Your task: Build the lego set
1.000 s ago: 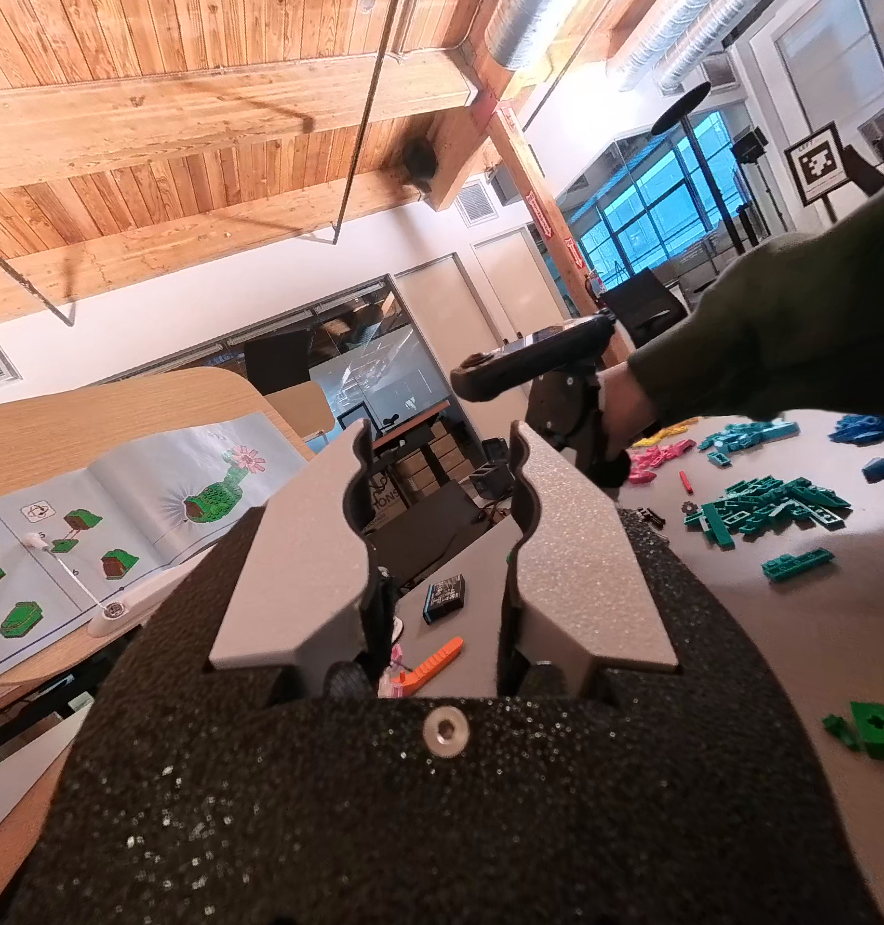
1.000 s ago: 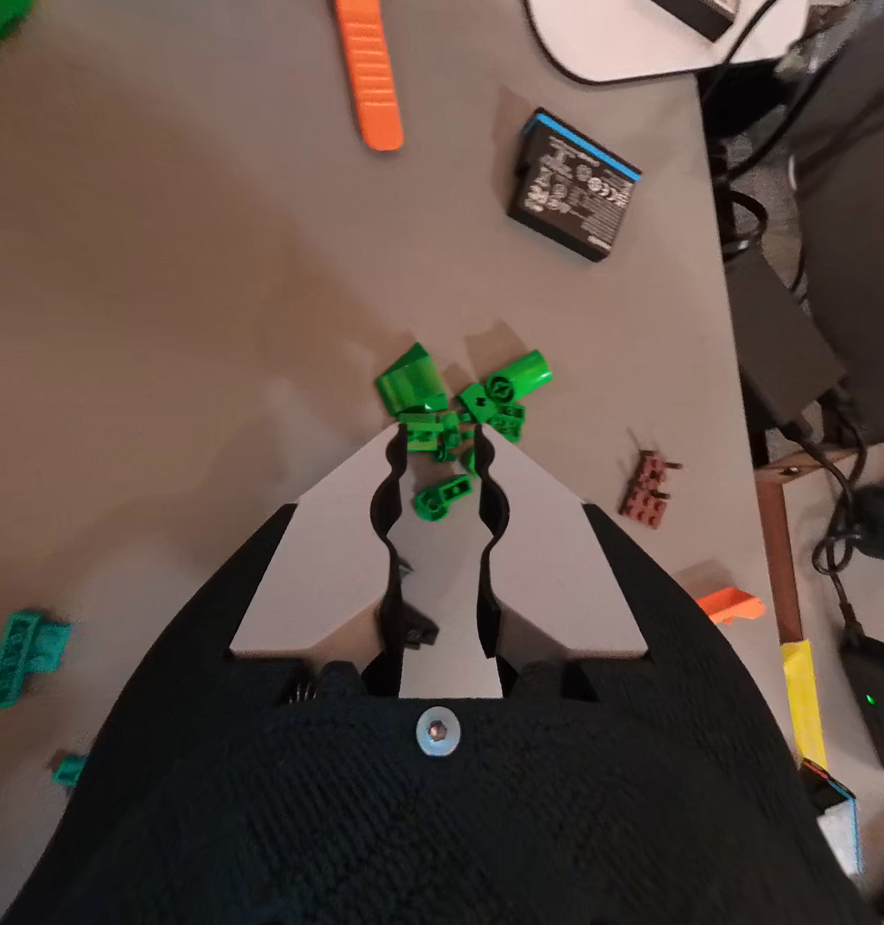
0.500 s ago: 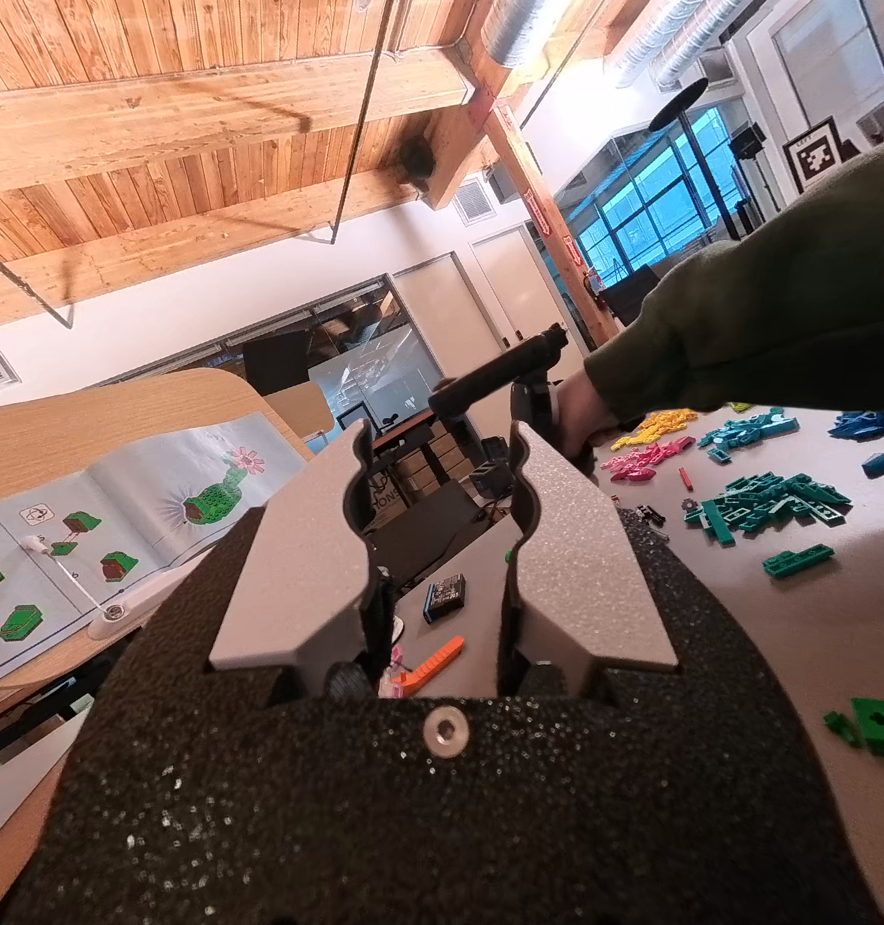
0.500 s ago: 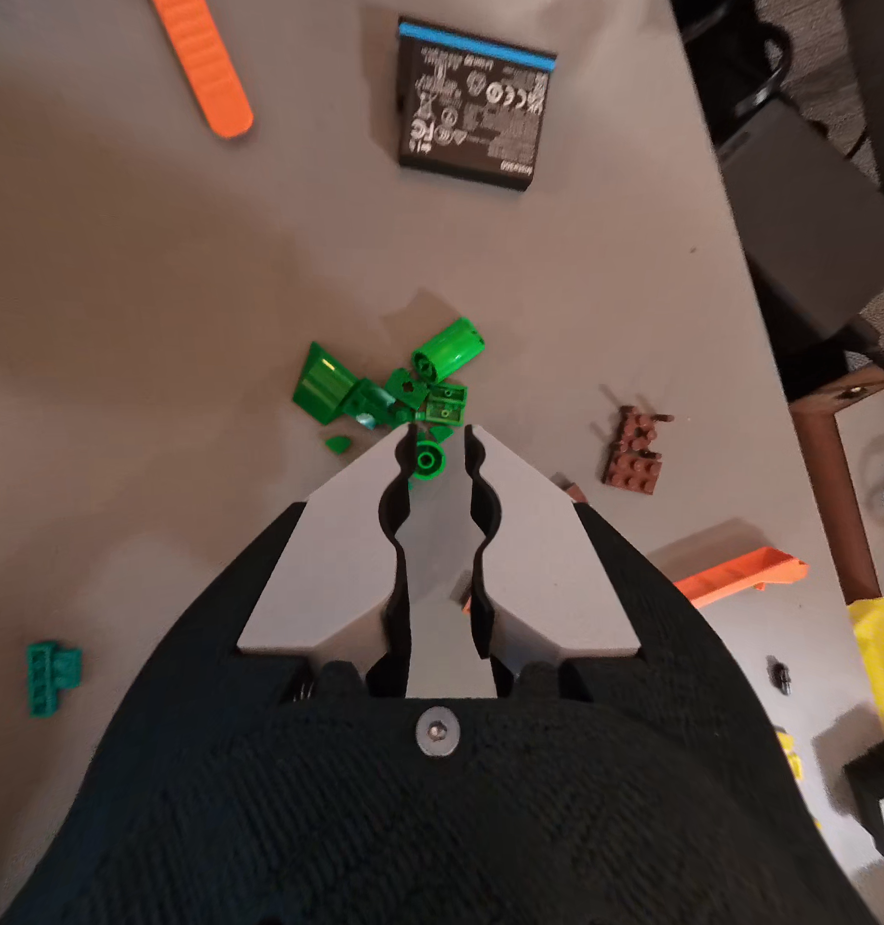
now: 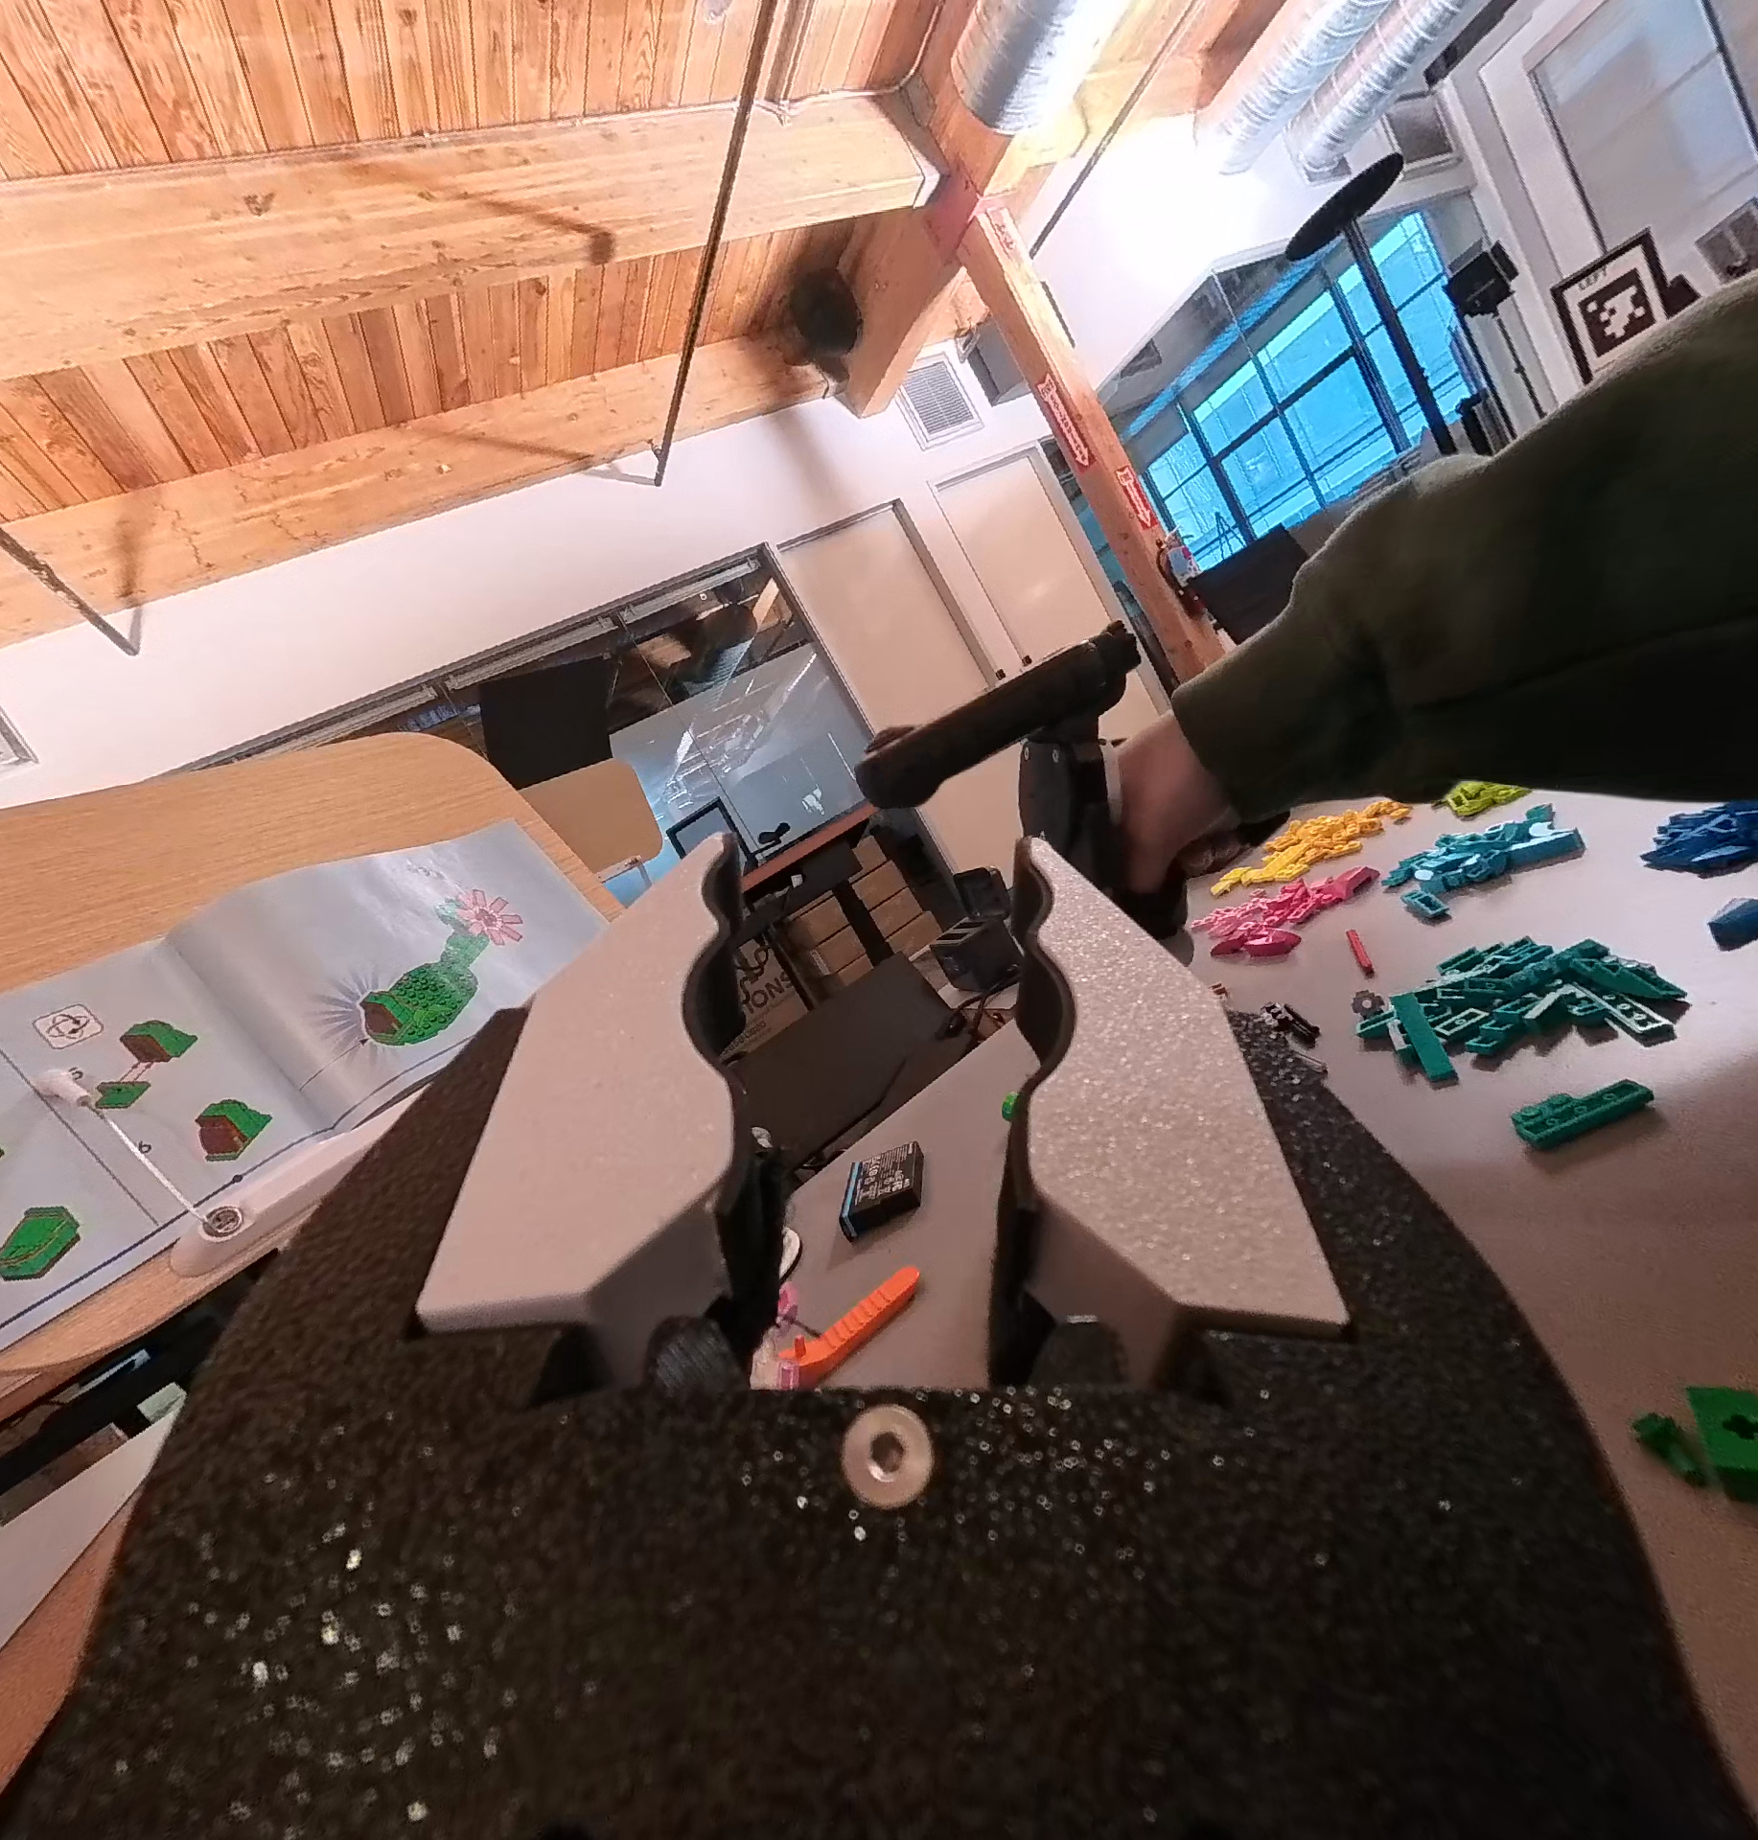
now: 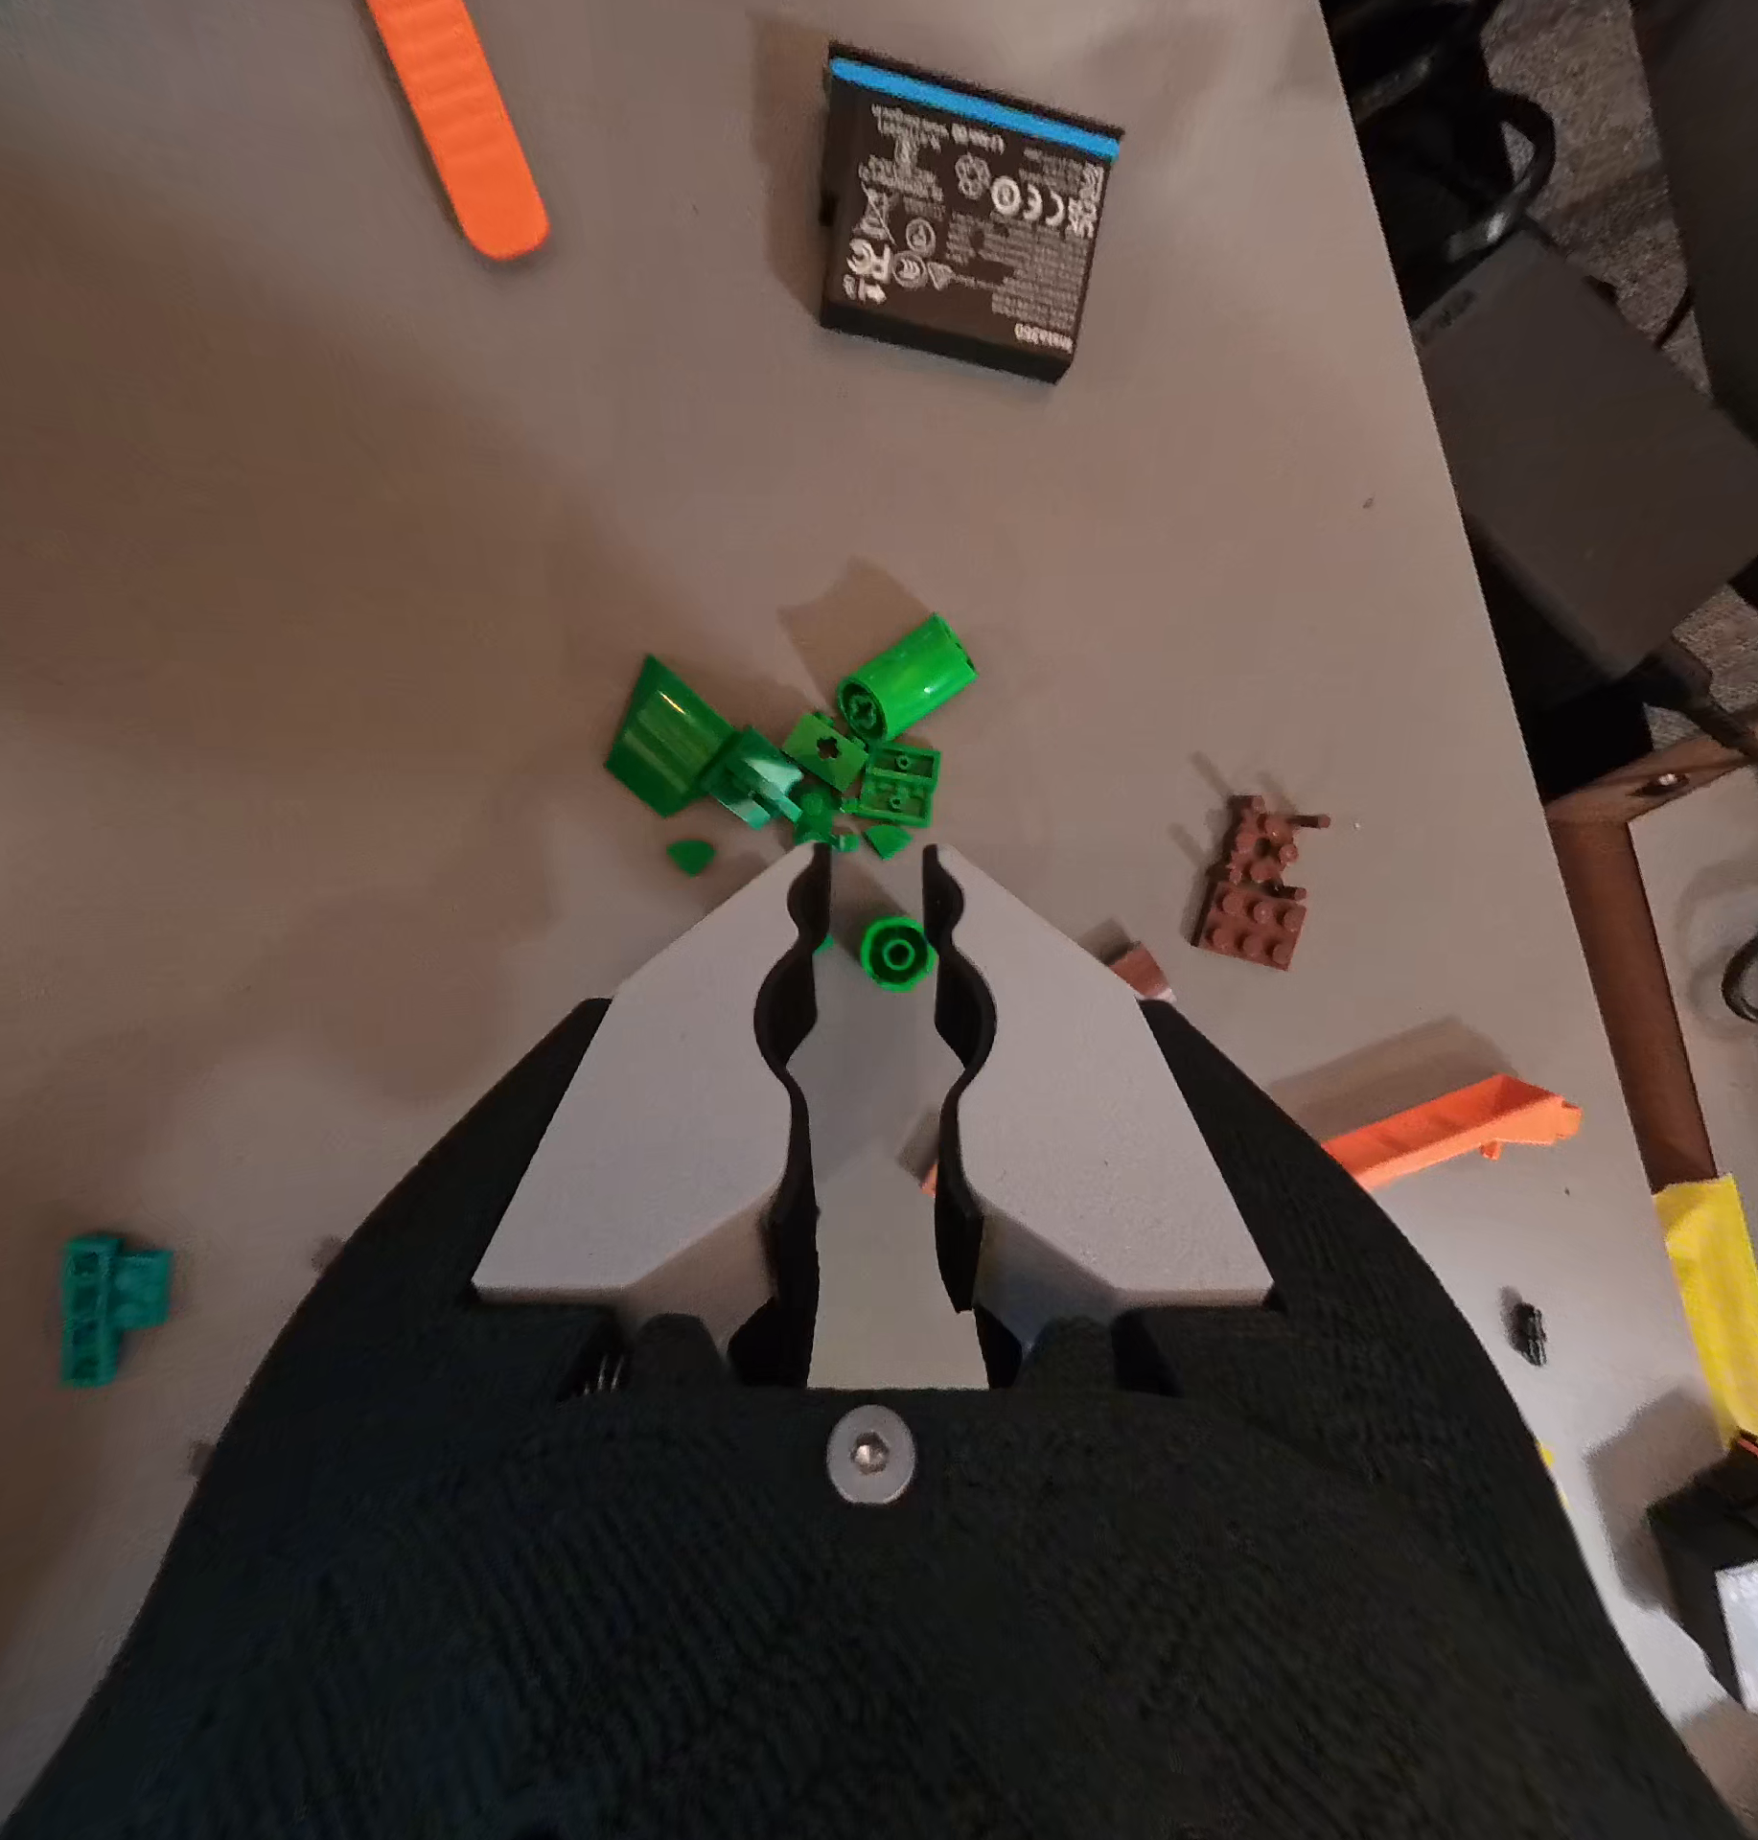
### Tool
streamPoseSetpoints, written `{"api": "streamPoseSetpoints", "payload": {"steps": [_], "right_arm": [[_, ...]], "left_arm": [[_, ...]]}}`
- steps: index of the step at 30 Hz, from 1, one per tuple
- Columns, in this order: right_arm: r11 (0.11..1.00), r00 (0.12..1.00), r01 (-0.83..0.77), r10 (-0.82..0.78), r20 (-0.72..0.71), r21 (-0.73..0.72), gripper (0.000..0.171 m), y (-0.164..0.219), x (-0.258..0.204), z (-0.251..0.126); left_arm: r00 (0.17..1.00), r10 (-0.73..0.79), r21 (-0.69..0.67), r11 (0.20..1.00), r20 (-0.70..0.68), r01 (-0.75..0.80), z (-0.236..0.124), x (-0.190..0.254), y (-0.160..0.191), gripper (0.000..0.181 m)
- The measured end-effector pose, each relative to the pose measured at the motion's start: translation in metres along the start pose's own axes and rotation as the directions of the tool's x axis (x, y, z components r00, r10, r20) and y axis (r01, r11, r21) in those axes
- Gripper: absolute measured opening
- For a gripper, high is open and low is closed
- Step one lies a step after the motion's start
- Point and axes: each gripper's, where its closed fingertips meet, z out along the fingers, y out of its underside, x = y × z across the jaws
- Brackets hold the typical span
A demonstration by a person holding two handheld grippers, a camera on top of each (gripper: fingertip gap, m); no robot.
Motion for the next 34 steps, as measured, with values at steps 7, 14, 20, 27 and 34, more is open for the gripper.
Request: {"api": "streamPoseSetpoints", "payload": {"steps": [7,14,20,27,34], "right_arm": [[0.997,0.996,-0.012,0.005,0.093,0.079,0.015,-0.018,-0.024,0.002],[0.997,0.999,-0.046,0.046,0.006,0.053,0.012,-0.019,-0.014,-0.002],[0.992,0.992,-0.115,0.118,-0.050,0.055,0.011,-0.012,-0.003,-0.013],[0.989,0.988,-0.115,0.123,-0.090,0.090,0.011,-0.002,-0.008,-0.030],[0.969,0.987,-0.034,0.070,-0.143,0.243,0.015,-0.009,-0.041,-0.068]], "left_arm": [[1.000,0.002,0.002,1.000,0.000,-0.002,0.000,0.000,-0.001,0.051],[1.000,0.002,0.003,1.000,0.001,-0.002,0.000,0.000,-0.001,0.051],[1.000,-0.001,0.001,1.000,0.003,0.001,0.000,-0.001,0.000,0.051],[1.000,0.002,0.002,1.000,0.003,-0.002,0.000,0.000,-0.001,0.051],[1.000,0.002,0.006,1.000,-0.001,-0.002,0.000,0.001,-0.001,0.051]]}}
